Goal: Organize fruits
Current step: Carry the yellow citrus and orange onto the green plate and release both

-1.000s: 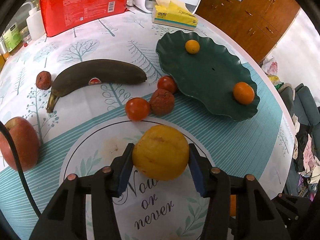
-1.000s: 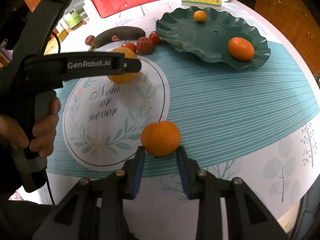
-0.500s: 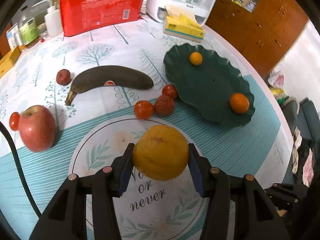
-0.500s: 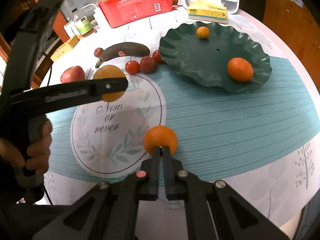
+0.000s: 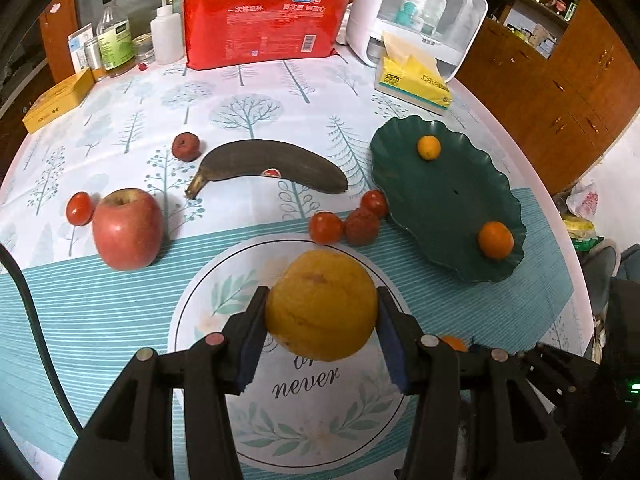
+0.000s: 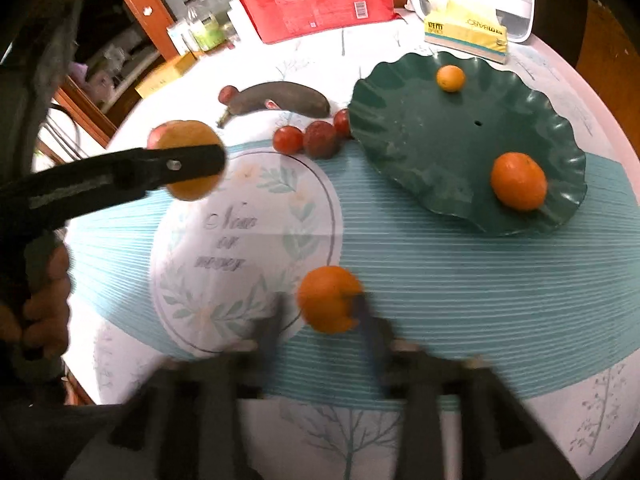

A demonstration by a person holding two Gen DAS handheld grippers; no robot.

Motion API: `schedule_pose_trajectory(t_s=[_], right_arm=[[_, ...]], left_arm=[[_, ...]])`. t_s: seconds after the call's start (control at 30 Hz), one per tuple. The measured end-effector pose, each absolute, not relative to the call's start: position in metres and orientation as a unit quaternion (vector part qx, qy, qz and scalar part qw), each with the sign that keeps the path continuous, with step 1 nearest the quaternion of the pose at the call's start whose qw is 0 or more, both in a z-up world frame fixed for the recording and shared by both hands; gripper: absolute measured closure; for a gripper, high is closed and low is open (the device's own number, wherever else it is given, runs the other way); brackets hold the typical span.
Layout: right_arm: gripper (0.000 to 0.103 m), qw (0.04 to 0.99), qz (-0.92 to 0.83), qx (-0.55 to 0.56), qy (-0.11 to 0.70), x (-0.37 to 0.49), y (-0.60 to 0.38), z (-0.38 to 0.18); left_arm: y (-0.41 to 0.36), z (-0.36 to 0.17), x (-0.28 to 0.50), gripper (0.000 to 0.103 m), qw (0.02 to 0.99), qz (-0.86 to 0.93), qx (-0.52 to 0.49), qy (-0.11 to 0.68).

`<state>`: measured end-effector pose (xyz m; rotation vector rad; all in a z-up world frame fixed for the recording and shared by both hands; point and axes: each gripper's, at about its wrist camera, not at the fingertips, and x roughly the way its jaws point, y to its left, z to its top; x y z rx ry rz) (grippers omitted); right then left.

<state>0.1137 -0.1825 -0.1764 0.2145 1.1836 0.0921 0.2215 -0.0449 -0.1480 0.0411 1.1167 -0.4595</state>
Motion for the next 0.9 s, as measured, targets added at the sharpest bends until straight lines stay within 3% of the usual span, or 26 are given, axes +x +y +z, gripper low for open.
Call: schedule_pose_trajectory(t_s=[0.37, 0.47, 0.6, 0.9], right_arm=[[0.041, 0.812, 0.002, 0.105, 0.573, 0.121, -0.174, -0.200], [0.047, 0.817, -0.008, 0.122, 0.563, 0.121, -0.177, -0.200], [0.065, 0.823, -0.010, 0.134, 0.551, 0.124, -0.176, -0.199], [0.068, 0.828, -0.006, 0.132, 0.545, 0.129, -0.179, -0.193]], left_arm=[[-0.025, -0.144, 0.223, 0.053, 0.821, -0.223, 0.036, 0.525], [-0.022, -0.142, 0.225, 0.053, 0.820, -0.230, 0.041, 0.523], [-0.020, -0.142, 0.226, 0.053, 0.818, -0.236, 0.045, 0.523], [-0.028, -0.137, 0.226, 0.053, 0.819, -0.238, 0.044, 0.520]])
